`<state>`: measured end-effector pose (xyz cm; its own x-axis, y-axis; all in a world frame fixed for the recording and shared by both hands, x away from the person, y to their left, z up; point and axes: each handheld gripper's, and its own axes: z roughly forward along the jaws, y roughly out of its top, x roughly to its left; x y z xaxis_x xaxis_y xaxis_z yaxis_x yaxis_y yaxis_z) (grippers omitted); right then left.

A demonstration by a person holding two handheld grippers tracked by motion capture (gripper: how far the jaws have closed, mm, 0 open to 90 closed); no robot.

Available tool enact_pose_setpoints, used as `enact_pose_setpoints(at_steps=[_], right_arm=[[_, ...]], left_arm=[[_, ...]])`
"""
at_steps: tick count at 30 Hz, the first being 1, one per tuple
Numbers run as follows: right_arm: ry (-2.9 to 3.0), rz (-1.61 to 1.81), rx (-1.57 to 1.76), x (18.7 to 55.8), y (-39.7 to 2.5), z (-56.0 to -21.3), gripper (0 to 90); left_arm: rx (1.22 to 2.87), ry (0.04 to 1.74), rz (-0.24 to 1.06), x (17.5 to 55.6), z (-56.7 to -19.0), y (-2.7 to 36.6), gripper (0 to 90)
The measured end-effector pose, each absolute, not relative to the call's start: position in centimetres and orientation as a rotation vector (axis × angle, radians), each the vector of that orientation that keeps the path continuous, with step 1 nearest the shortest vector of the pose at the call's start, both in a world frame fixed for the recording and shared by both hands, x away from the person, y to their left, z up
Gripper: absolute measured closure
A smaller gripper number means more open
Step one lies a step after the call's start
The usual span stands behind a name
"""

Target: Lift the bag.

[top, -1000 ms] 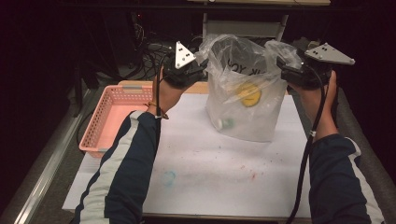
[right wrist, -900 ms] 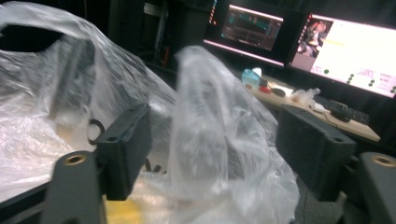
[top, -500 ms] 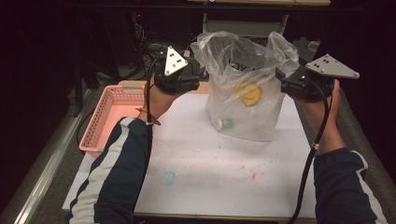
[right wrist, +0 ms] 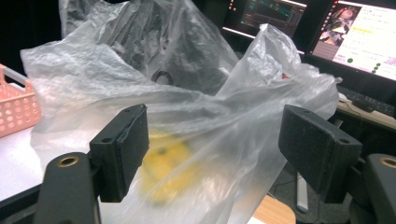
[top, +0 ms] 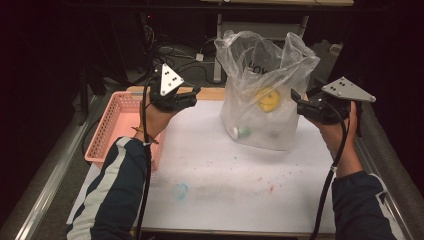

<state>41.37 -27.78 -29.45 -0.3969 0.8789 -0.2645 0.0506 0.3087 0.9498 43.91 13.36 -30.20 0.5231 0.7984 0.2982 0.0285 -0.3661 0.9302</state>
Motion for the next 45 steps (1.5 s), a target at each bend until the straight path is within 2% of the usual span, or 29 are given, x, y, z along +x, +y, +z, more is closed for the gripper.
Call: enact_pose_setpoints(at_steps=[12,23,45], right_arm=[[1.728,1.237,0.845,40.1,-27.5,-31.8,25.4],[1.768,1.251,0.839,39.2,-26.7,-33.7,24.8],[1.832,1.24,0.826,36.8,-26.6,-36.6,17.5]], left_arm=[[1.77,0.685,0.999,41.3,-32.8,15.8,20.3],[1.773,0.716,0.967,40.0,-35.2,18.0,20.2],[1.852,0.695,0.94,37.2,-38.2,18.7,19.7]])
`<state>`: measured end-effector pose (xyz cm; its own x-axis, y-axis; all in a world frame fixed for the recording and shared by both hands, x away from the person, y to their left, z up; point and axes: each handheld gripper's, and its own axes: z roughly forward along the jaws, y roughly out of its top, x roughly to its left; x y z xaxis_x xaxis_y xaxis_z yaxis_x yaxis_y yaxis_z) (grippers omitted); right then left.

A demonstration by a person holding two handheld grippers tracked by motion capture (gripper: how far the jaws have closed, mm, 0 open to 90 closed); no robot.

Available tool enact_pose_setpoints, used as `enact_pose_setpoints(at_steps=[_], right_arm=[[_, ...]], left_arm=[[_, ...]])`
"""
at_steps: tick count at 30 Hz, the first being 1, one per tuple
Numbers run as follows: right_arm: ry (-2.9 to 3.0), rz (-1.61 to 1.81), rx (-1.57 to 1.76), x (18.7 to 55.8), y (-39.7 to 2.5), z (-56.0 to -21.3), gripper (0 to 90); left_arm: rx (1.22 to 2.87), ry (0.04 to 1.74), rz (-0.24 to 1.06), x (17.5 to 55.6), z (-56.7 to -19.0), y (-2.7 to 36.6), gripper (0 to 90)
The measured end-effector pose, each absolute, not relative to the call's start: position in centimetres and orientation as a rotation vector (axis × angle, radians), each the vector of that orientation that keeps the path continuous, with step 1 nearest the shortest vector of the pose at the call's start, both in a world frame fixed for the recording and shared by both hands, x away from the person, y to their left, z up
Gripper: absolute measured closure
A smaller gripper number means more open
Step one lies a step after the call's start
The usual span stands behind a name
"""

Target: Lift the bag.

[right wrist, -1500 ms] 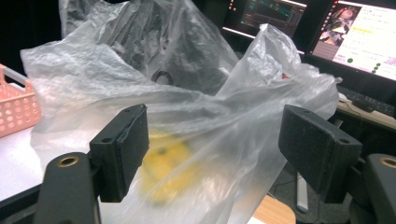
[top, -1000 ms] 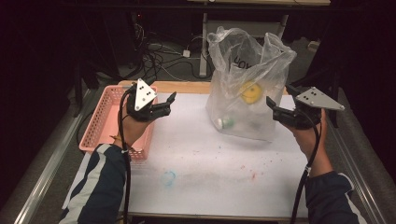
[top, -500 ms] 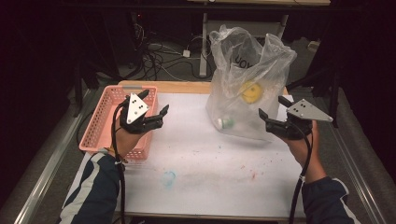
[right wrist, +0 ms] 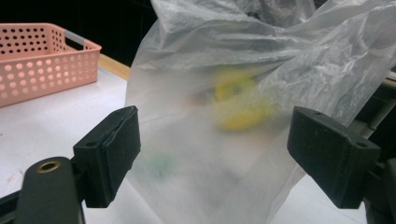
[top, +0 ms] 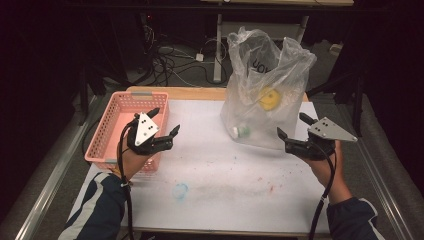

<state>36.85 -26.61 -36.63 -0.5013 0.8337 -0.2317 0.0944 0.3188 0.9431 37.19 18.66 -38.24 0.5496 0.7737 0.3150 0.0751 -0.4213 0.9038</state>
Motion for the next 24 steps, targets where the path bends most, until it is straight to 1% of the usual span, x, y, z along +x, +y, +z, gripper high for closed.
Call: enact_pose_setpoints(at_steps=[1,2,24], right_arm=[[1.834,1.237,0.825,36.7,-26.6,-36.7,17.0],[1.836,1.235,0.821,36.6,-26.6,-36.8,17.0],[1.9,1.224,0.777,34.3,-26.3,-39.3,16.7]], left_arm=[[1.856,0.694,0.938,37.1,-38.3,18.7,17.4],[1.863,0.689,0.932,36.9,-38.4,18.8,17.1],[1.899,0.684,0.941,34.6,-40.6,19.9,16.9]])
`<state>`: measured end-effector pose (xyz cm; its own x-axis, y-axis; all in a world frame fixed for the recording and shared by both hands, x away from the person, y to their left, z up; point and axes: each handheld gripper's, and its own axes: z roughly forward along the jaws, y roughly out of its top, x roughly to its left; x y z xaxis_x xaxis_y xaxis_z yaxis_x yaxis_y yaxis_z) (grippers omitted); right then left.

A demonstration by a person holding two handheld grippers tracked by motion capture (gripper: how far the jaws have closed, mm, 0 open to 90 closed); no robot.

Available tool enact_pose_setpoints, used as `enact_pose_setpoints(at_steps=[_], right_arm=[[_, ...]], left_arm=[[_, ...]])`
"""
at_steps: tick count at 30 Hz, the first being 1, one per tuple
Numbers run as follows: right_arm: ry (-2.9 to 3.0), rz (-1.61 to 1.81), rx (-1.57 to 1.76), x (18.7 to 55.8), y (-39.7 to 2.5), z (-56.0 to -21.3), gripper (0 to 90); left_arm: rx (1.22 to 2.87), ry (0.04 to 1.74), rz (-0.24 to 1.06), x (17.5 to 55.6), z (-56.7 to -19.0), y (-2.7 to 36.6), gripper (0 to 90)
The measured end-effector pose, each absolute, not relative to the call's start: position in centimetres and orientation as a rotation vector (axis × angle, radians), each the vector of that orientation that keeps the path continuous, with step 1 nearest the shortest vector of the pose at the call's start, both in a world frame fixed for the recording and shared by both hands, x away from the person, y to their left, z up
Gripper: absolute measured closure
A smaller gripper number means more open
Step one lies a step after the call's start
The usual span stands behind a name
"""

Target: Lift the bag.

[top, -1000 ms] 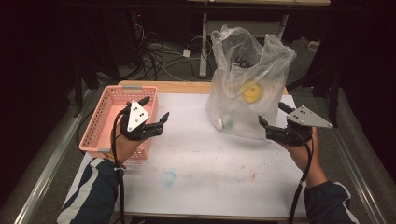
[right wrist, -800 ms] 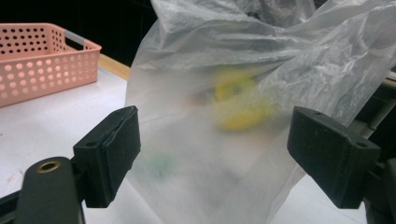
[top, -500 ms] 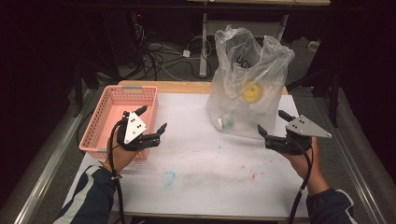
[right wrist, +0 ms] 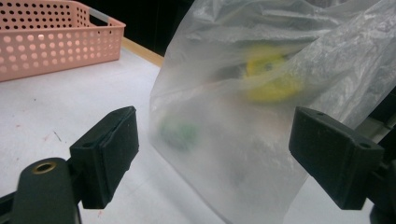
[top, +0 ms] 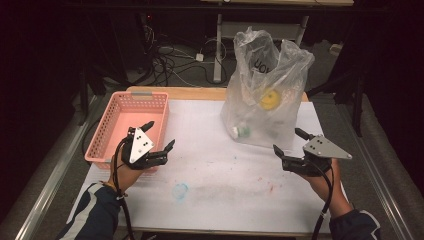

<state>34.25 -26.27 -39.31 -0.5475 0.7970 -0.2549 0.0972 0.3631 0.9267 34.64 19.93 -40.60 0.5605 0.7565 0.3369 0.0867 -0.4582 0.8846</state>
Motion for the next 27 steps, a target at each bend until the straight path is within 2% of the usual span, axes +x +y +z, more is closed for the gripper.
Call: enact_pose_setpoints(at_steps=[27], right_arm=[[2.015,1.159,0.749,31.2,-27.0,-44.8,16.9]], left_arm=[[1.969,0.702,0.883,31.4,-44.1,21.4,16.9]])
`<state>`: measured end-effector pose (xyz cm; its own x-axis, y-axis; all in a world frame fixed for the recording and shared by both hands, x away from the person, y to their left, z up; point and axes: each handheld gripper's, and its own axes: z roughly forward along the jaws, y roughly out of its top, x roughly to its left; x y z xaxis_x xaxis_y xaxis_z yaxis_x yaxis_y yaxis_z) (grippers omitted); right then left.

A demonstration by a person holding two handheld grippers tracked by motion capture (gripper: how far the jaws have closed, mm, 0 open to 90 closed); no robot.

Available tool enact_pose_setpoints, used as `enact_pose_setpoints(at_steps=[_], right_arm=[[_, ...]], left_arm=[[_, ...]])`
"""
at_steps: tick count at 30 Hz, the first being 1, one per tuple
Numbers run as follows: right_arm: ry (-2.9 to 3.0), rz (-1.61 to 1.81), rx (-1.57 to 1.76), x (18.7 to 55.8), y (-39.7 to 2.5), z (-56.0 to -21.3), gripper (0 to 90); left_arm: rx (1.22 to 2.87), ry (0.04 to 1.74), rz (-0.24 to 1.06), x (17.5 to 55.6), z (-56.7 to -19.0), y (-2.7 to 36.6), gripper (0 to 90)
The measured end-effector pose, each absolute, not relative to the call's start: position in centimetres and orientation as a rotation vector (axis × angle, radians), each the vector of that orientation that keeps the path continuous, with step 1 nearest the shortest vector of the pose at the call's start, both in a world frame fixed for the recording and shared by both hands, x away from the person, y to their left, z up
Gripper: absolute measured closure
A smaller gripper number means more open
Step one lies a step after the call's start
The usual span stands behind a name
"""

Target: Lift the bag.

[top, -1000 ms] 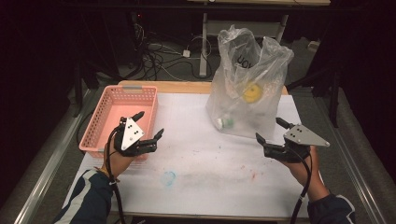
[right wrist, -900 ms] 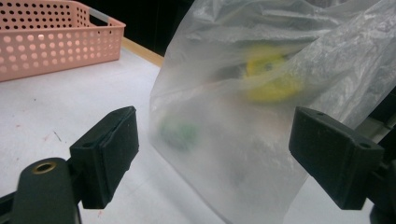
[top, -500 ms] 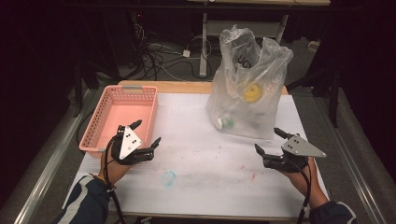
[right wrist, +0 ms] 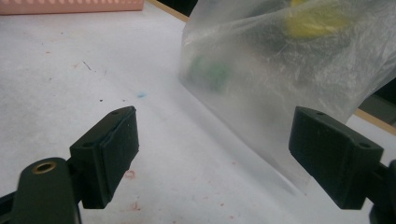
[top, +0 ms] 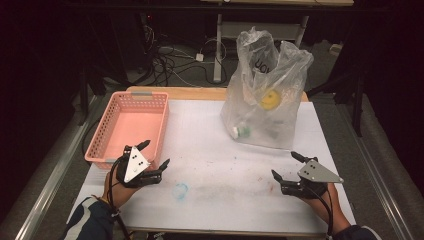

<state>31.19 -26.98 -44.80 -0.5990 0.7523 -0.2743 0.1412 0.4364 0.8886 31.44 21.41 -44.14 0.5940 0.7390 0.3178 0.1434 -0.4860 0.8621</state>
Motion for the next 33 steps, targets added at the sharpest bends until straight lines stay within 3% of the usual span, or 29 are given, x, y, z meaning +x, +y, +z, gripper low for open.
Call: enact_pose_setpoints(at_steps=[12,33], right_arm=[[2.079,1.145,0.729,29.0,-26.7,-46.7,16.9],[2.092,1.139,0.712,28.7,-26.3,-46.6,16.9]], left_arm=[[2.03,0.716,0.842,28.9,-45.9,21.5,16.9],[2.041,0.706,0.828,28.9,-45.7,21.9,15.2]])
